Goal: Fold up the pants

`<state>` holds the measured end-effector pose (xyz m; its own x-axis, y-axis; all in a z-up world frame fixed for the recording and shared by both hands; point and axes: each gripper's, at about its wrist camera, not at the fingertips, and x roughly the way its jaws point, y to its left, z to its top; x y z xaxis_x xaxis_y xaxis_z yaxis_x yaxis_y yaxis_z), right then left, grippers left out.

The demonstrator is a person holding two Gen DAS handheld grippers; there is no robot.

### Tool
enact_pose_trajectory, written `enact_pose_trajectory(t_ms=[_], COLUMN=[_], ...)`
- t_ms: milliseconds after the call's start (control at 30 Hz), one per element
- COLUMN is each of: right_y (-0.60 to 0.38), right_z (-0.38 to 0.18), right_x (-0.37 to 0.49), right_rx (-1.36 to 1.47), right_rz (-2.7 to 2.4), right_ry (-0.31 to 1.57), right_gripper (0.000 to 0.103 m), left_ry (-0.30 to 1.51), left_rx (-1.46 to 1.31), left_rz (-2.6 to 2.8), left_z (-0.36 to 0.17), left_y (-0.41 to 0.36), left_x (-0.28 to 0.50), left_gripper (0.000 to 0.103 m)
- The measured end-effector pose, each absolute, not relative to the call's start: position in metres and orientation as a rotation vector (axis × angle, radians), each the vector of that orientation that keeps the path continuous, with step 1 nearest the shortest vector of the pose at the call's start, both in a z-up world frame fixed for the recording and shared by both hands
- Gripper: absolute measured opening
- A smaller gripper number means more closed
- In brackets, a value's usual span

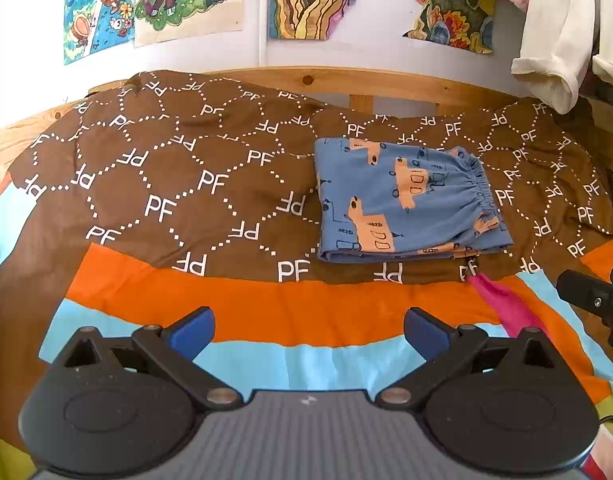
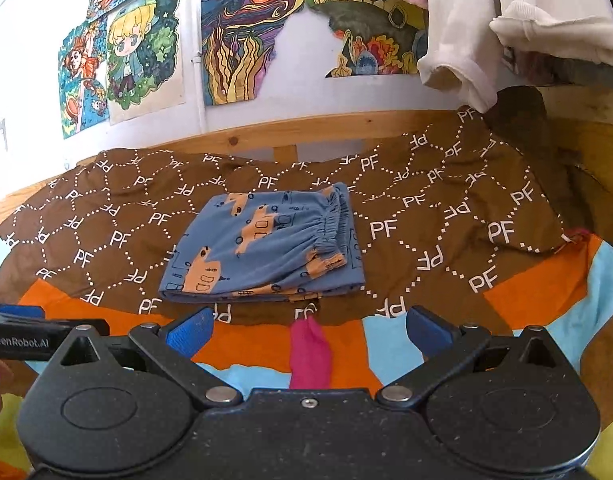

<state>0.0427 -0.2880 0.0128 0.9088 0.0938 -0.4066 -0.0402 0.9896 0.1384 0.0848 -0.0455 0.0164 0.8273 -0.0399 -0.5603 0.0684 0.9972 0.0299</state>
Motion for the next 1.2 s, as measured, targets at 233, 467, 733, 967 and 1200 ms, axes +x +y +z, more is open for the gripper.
enact_pose_trajectory(t_ms=[233,467,733,967,1200], right_y=[-0.2872,-0.2907,-0.2911,-0.2915,-0.2914], right_z=[0.0123,0.0108,0.0109,0.0107,0.0107], right_x=[0.0435,0.0463,0.0461,0.0459,0.0465], right_rx=[0.12,0.145,0.143,0.144,0.144], right_rz=[0.077,0.076,0.079,0.079,0.08], right_ry=[0.444,0.469,0.469,0.47,0.473], right_gripper=[0.102,0.102,0.102,0.102,0.102], left_ry=[0.599,0.61,0.606,0.608,0.609], left_rx=[0.05,0.047,0.05,0.049,0.05], left_rz=[-0.056,-0.052,-0.056,-0.056,-0.056], left_z=[0.016,0.0154,0.0169,0.0168,0.0164], left_y=[-0.0459,-0.0461,-0.0469,-0.0473,-0.0469], left_x=[0.0839,0.0853,0.0851,0.0844,0.0844], left_gripper=[0.103,0.103,0.103,0.103,0.103])
